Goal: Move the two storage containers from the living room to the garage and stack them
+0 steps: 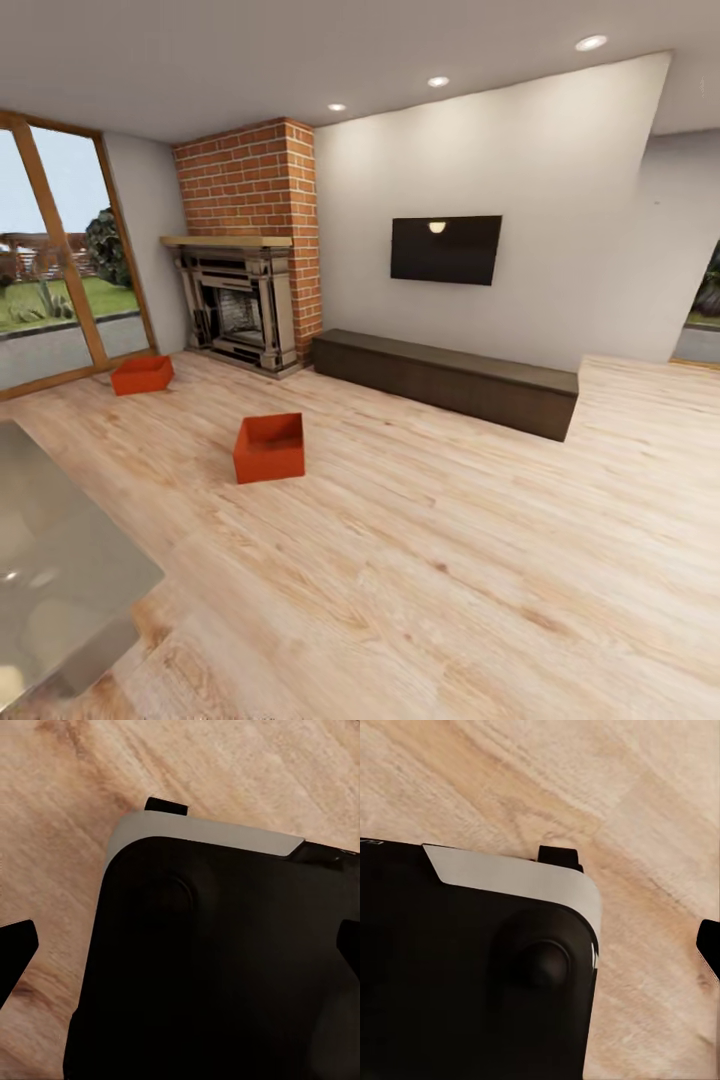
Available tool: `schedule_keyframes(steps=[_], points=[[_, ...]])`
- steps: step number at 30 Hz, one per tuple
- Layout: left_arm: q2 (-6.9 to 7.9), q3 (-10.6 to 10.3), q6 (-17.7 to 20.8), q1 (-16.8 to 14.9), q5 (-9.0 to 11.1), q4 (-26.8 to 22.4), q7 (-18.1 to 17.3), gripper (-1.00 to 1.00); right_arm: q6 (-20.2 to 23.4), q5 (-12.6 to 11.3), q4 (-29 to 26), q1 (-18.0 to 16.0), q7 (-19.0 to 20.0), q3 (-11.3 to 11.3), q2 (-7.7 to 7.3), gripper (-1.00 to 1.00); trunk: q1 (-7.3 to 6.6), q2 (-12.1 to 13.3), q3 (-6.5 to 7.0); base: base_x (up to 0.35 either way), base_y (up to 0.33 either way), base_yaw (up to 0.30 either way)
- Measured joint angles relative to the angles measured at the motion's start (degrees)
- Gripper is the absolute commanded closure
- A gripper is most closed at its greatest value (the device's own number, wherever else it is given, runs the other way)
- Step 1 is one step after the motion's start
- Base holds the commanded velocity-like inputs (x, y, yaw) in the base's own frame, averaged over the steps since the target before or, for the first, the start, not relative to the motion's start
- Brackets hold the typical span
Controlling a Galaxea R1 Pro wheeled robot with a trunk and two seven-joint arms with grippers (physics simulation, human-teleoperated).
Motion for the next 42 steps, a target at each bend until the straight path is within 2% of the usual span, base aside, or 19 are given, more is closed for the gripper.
schedule_keyframes(steps=[5,11,42], points=[[-0.09,0.0,0.0,0.0,0.0,0.0,0.0,-1.0,-0.1,0.0,0.0,0.0,0.0,-0.1,0.0,-1.0,0.0,0.0,0.0,0.0,0.0,0.249],[-0.15,0.0,0.0,0.0,0.0,0.1,0.0,-1.0,-0.1,0.1,0.0,0.0,0.0,-0.1,0.0,-1.0,-0.02,0.0,0.0,0.124,0.0,0.051],[-0.07,0.0,0.1,0.0,0.0,0.1,0.0,-1.0,0.3,-0.1,0.0,0.0,0.0,0.2,-0.18,-1.0,-0.03,0.0,0.0,0.317,0.0,0.001]])
